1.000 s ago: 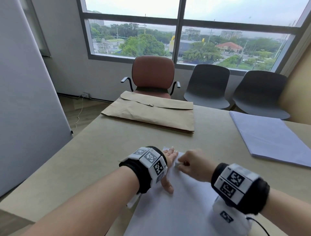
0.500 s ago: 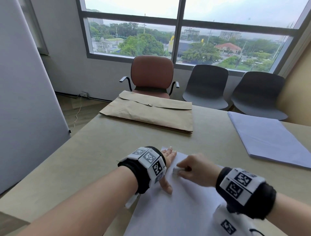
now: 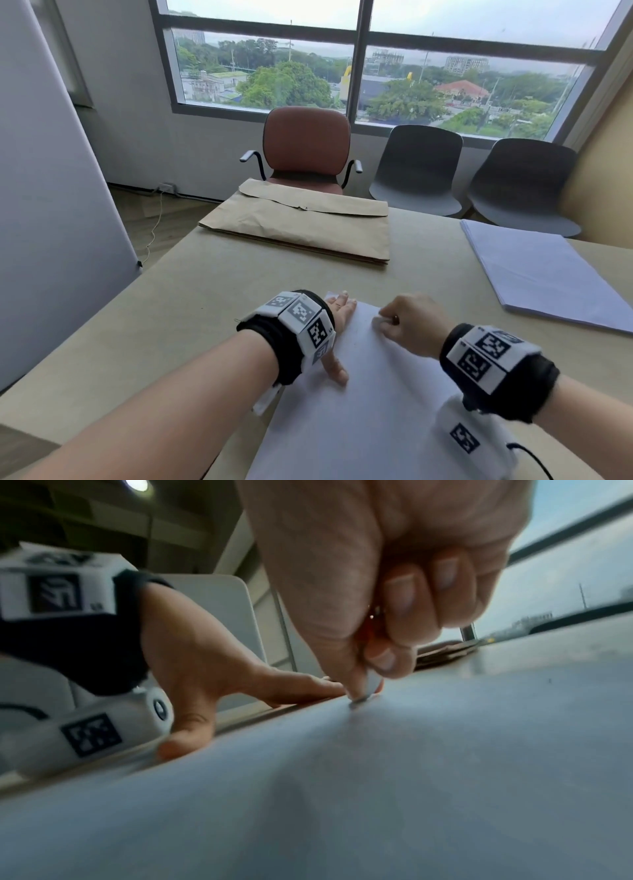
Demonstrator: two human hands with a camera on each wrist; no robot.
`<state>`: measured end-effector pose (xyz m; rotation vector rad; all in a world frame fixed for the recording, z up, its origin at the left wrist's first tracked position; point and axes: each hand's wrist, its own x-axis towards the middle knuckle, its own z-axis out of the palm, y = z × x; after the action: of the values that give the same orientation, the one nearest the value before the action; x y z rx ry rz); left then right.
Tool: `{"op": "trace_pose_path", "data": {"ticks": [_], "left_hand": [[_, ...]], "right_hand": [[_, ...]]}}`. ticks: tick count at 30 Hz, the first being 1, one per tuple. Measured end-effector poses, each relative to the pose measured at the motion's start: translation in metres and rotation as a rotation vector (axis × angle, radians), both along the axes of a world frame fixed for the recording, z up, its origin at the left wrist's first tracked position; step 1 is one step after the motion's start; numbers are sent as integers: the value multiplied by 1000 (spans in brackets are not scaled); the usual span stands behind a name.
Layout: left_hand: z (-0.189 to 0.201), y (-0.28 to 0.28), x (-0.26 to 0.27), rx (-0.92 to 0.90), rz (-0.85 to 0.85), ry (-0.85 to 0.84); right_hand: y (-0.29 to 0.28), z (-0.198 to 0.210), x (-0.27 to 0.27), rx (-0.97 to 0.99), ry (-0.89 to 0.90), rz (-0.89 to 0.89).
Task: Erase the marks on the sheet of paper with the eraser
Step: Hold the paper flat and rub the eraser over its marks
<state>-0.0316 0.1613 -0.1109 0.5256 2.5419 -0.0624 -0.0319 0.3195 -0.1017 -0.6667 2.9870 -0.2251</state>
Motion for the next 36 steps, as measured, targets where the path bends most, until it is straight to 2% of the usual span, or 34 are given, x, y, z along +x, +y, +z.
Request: {"op": "trace_pose_path", "data": {"ticks": [6, 11, 13, 16, 19, 22, 27, 31, 33, 35, 36], "left_hand": [[-5, 0, -3, -35, -11, -1], [-1, 2, 0, -10, 9, 5], [-3, 2, 0, -19, 9, 12], [-5, 1, -2, -50, -4, 17], [-3, 2, -1, -38, 1, 13], [0, 4, 2, -33, 12, 17], [-4, 2, 1, -22, 16, 23], [1, 2, 3, 11, 29, 0], [1, 2, 4, 31, 41, -10], [2, 2, 5, 41, 43, -14], [3, 2, 6, 45, 43, -12]], "right_hand": [[-12, -5, 29, 27, -95, 189], [-3, 4, 6, 96, -17, -24], [-8, 2, 12, 95, -4, 4], [-15, -4, 31, 51, -79, 118], [-6, -2, 23, 44, -102, 24], [-3, 3, 13, 87, -25, -75], [-17, -8, 31, 32, -82, 24], [0, -3, 14, 74, -64, -142], [9, 0, 5, 43, -115, -222], [18, 2, 1, -133, -256, -318], [22, 4, 0, -300, -364, -395]]}}
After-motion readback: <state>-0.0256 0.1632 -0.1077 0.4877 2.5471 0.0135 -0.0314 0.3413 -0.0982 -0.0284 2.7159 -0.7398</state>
